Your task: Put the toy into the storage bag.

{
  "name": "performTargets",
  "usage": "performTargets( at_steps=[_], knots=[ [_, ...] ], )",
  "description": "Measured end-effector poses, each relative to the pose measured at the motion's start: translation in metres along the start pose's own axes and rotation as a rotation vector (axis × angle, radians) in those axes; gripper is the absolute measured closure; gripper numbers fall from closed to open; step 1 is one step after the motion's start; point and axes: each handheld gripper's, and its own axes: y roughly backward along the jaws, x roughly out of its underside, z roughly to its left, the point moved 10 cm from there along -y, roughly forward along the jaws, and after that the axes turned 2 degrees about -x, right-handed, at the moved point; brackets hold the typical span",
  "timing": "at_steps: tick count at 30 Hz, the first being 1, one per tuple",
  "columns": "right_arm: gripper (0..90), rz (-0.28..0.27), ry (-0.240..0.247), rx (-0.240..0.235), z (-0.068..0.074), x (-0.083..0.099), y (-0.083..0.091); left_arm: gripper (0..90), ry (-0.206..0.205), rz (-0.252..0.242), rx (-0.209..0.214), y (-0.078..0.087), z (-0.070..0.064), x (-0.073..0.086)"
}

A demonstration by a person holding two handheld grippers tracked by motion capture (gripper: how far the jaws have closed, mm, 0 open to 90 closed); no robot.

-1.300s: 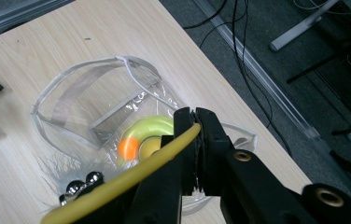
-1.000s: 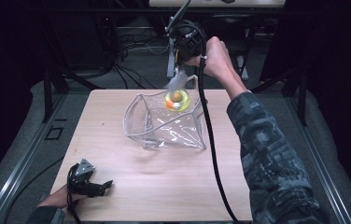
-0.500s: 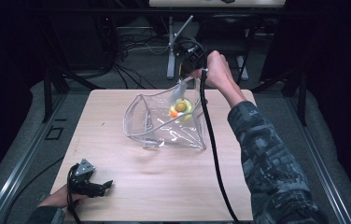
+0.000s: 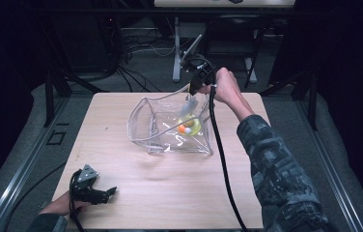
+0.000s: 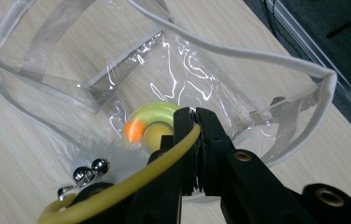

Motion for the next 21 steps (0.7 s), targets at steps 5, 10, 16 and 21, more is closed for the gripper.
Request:
performTargets(
  at_steps=[5,10,16,21],
  knots=[
    [87.7,0.019,-0.016,-0.009,-0.001,0.009,-0.010,0.1,0.000,0.000,0.000,0.000,0.000,0.000],
    [87.7,0.042,-0.029,-0.015,-0.003,0.018,-0.020,0.1,0.000,0.000,0.000,0.000,0.000,0.000],
    [87.4,0.073,-0.034,-0.016,-0.005,0.027,-0.028,0.1,0.000,0.000,0.000,0.000,0.000,0.000],
    [87.2,0.105,-0.037,-0.004,-0.006,0.032,-0.032,0.1,0.000,0.000,0.000,0.000,0.000,0.000]
  ],
)
